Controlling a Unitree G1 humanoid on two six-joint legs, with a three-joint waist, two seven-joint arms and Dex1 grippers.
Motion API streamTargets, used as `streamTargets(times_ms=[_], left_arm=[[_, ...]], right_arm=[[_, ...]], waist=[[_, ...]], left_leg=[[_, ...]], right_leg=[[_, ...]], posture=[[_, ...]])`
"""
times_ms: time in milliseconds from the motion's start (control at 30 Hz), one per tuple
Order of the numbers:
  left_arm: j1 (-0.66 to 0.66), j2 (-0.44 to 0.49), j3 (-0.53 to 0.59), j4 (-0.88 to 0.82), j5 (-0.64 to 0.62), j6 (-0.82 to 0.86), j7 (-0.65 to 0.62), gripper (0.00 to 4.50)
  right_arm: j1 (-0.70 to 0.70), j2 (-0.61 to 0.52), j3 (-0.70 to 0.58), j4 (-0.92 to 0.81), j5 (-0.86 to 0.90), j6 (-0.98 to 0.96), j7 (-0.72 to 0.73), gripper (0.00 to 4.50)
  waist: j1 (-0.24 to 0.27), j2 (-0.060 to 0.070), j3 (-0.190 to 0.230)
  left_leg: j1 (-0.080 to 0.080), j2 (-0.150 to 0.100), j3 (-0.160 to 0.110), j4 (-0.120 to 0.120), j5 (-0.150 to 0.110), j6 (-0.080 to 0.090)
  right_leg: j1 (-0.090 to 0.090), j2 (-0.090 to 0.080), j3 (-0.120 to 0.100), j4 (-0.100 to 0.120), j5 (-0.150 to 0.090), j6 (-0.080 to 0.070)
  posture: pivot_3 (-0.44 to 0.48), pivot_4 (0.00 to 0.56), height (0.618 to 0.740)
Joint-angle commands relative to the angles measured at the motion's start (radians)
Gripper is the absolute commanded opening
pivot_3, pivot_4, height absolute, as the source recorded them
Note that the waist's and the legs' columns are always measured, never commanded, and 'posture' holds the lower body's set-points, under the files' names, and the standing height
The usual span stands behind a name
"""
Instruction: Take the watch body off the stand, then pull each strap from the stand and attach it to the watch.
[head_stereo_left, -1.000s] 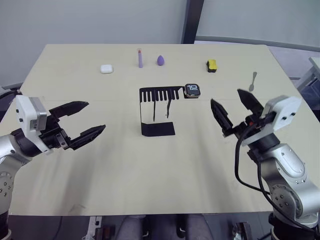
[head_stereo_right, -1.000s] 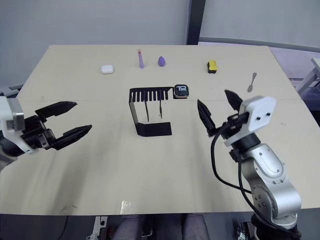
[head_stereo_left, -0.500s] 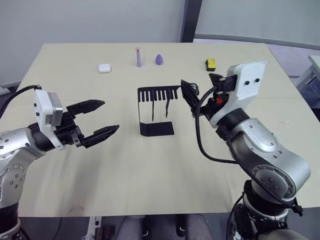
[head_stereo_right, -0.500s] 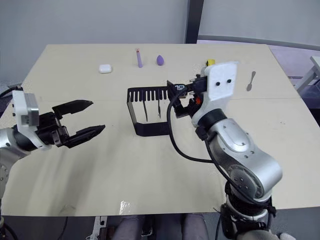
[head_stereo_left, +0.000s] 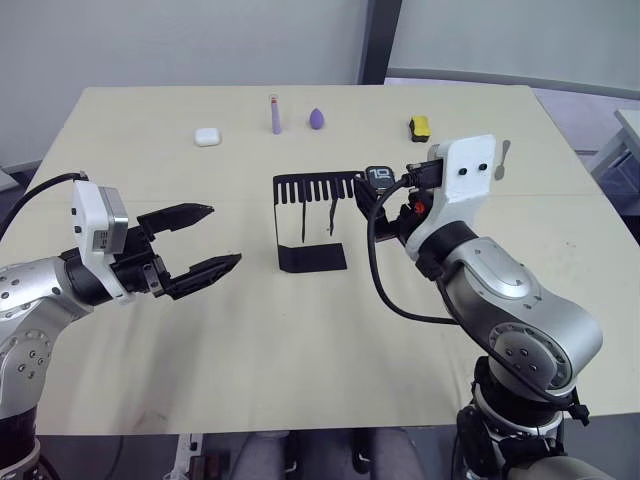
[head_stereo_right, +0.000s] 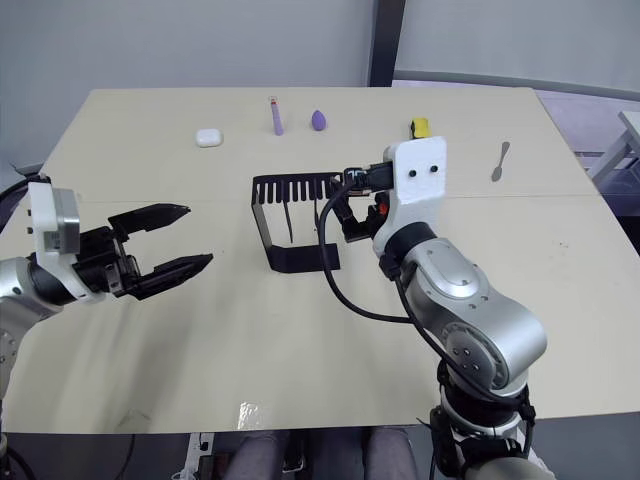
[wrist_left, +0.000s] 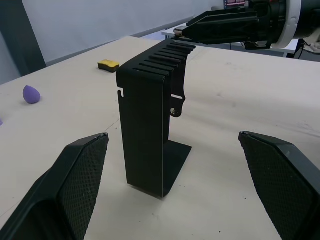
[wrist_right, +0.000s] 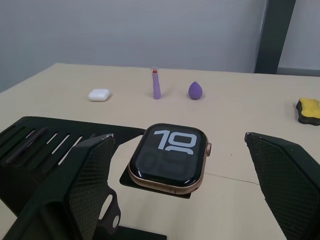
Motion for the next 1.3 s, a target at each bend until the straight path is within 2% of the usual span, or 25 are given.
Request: streamTargets(times_ms=[33,1100,1167,1300], left_arm=[[0.010,0.012,0.040,-0.042,-0.016,0.001,0.006,4.50],[0.032,0.008,0.062,-0.073,-0.010,-0.009,0.034,4.50],[0.036,0.007,0.064,-0.073,-0.011,-0.009,0.034,4.50],[0.037,0.007,0.064,-0.077,-0.014,-0.006,0.037,4.50]], right_arm=[[-0.012,0.009,0.006,-0.006,-0.020,-0.040,0.022,4.43],[-0.013,0.035,0.037,0.057,-0.062,-0.128,0.094,4.43],[-0.013,0.036,0.037,0.057,-0.059,-0.127,0.098,3.90],[-0.014,0.037,0.035,0.057,-0.057,-0.126,0.103,2.18]], waist=[[0.000,0.000,0.000],[-0.001,0.000,0.000],[-0.001,0.000,0.000],[-0.001,0.000,0.000]], left_leg=[[0.000,0.000,0.000,0.000,0.000,0.000],[0.000,0.001,0.001,-0.001,0.000,-0.001],[0.000,0.001,0.002,-0.001,0.000,-0.001],[0.000,0.001,0.002,-0.001,0.000,-0.001]], right_leg=[[0.000,0.000,0.000,0.000,0.000,0.000],[-0.001,0.001,0.002,0.000,0.000,-0.001],[-0.002,0.001,0.002,0.000,0.000,-0.001],[-0.002,0.001,0.002,0.000,0.000,-0.001]], posture=[[0.000,0.150,0.740],[0.000,0.150,0.740],[0.000,0.150,0.740],[0.000,0.150,0.740]])
